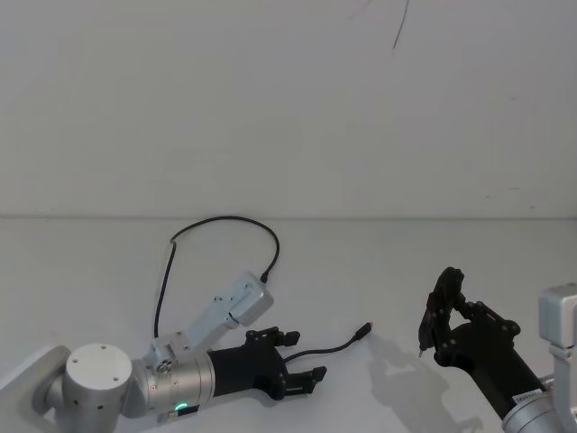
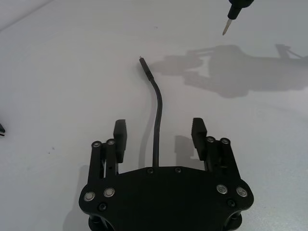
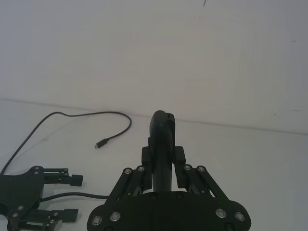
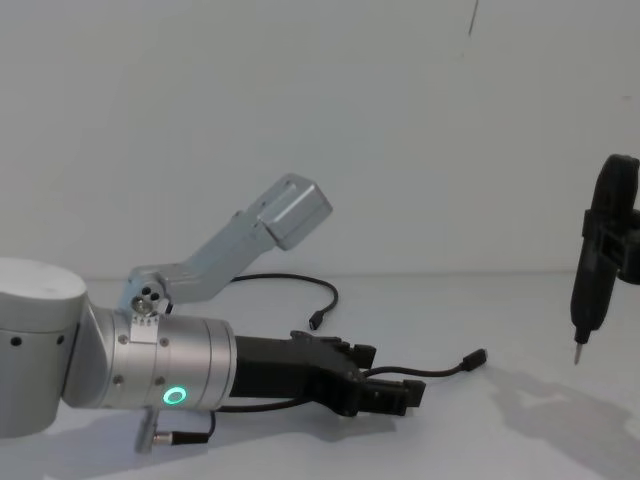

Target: Pick up the data cable with the one hand.

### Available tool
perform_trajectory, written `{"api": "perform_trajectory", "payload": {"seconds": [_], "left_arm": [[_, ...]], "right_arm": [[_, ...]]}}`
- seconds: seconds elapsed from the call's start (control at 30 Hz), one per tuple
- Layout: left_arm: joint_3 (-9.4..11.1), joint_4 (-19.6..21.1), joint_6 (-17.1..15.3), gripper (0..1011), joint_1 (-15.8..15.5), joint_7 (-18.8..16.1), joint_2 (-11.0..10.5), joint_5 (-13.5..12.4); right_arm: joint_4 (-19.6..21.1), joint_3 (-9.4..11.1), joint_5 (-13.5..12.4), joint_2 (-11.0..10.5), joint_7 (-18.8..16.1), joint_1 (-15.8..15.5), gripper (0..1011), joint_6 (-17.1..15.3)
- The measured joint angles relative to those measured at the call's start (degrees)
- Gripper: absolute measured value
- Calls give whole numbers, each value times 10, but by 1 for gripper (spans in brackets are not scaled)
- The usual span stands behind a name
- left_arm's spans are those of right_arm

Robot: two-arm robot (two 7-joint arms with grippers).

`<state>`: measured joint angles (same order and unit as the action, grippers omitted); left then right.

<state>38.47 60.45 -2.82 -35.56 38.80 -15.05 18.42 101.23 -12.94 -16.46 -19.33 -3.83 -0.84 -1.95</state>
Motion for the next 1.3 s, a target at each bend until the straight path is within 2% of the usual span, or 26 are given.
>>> {"api": "perform_trajectory", "payload": {"seconds": [0.03, 0.1, 0.27, 0.37, 0.4, 0.53, 0.6, 0.8, 1.07, 1.3], "left_arm": [[0, -1, 0, 753, 0, 0, 0, 0], [1, -2, 0, 740, -1, 0, 1, -2], [1, -5, -1, 540, -2, 0, 3, -4], [1, -5, -1, 484, -2, 0, 3, -4], [1, -6, -1, 412, -2, 0, 3, -4], [2, -7, -1, 341, -2, 0, 4, -5], [2, -7, -1, 236, -2, 0, 4, -5], [2, -8, -1, 59, -3, -1, 4, -6], [-4, 5, -2, 43, 3, -1, 1, -3], [-17, 49, -5, 43, 20, 1, -19, 12]], "right_arm": [[0, 0, 0, 0, 0, 0, 269, 0], [0, 0, 0, 0, 0, 0, 269, 0], [0, 0, 0, 0, 0, 0, 269, 0], [0, 0, 0, 0, 0, 0, 269, 0], [0, 0, 0, 0, 0, 0, 269, 0], [0, 0, 0, 0, 0, 0, 269, 0], [0, 0, 0, 0, 0, 0, 269, 0], [0, 0, 0, 0, 0, 0, 269, 0], [0, 0, 0, 0, 0, 0, 269, 0], [0, 0, 0, 0, 0, 0, 269, 0]]}}
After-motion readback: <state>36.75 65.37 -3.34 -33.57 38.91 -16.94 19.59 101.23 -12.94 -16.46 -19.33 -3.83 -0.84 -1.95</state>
